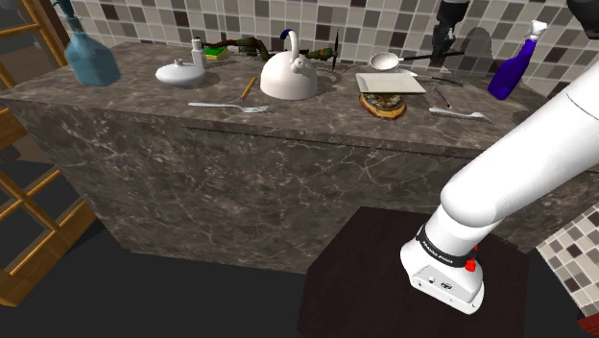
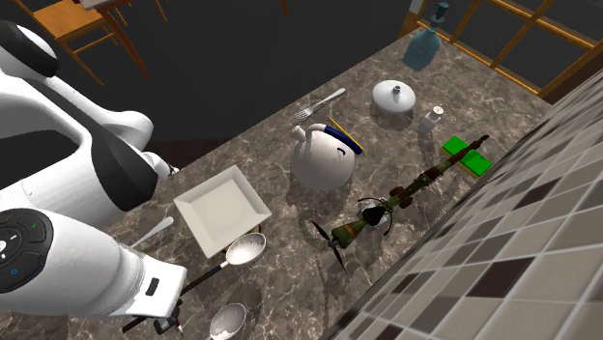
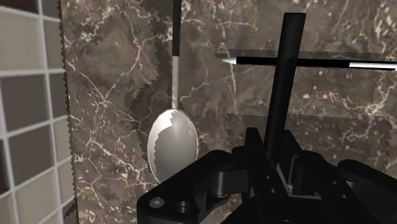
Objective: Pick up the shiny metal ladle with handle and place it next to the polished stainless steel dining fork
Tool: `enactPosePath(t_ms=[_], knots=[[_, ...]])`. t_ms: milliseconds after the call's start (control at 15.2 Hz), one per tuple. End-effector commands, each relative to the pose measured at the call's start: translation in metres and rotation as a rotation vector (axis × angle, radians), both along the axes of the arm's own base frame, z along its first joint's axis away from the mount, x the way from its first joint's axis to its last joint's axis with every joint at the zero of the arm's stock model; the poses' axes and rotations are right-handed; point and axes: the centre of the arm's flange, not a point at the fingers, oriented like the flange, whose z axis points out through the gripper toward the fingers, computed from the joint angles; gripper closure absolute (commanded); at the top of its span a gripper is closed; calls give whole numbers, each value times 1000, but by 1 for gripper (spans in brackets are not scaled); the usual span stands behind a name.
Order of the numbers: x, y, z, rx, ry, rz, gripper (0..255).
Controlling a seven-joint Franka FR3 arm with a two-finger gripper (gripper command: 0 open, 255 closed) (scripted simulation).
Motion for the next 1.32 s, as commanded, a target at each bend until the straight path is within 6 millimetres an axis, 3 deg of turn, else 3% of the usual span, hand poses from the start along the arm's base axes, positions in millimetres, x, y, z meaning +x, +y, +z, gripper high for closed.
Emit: enactPosePath(t_ms=[0, 1122, 1254], knots=[[-5, -3, -6, 0, 0, 1, 255], [-5, -3, -96, 0, 0, 1, 255], [-5, -3, -96, 0, 0, 1, 255]])
